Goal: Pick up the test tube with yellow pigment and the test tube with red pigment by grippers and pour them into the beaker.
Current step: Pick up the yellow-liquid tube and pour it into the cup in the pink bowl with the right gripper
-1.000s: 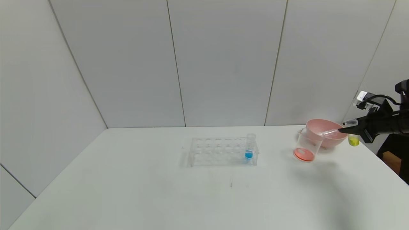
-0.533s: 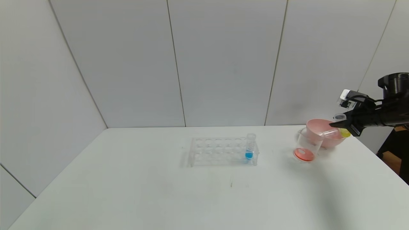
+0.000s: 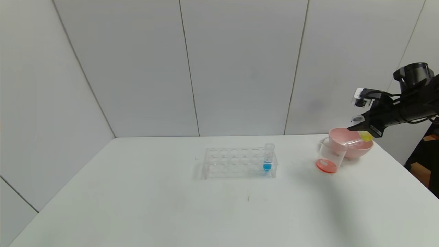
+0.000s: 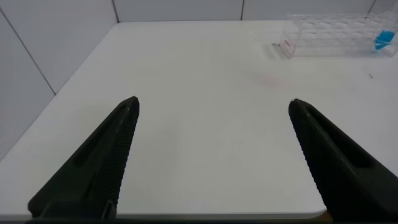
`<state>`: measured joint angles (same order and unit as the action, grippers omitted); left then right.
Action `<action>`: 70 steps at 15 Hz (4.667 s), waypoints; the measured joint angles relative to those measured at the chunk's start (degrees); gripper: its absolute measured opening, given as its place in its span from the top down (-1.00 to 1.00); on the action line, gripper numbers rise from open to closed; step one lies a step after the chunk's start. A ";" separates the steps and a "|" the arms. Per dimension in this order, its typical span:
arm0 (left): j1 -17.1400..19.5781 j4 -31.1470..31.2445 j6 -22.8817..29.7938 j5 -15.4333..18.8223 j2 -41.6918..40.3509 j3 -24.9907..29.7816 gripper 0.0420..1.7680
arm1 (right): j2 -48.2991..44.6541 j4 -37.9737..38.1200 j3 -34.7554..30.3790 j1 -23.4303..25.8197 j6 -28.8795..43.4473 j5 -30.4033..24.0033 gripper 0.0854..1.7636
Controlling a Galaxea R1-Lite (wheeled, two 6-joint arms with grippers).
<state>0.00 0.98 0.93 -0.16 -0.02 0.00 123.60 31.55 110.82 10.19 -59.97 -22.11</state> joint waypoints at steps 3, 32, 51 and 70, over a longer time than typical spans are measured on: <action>0.00 0.02 0.02 0.00 0.02 0.00 -0.94 | 0.71 2.13 3.29 -1.38 -3.32 4.08 0.46; 0.00 0.00 0.02 0.00 0.02 0.00 -0.94 | 0.49 9.31 3.78 -6.89 -16.62 18.42 0.46; 0.00 0.00 0.02 0.00 0.02 0.00 -0.94 | 1.01 8.44 3.78 -9.97 -20.61 25.70 0.46; 0.00 0.00 0.02 0.00 0.00 0.00 -0.94 | 0.95 7.40 3.78 -11.62 -22.26 29.79 0.46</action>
<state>0.00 0.98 0.95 -0.16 -0.02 0.00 124.55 38.95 114.60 -1.43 -82.23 7.68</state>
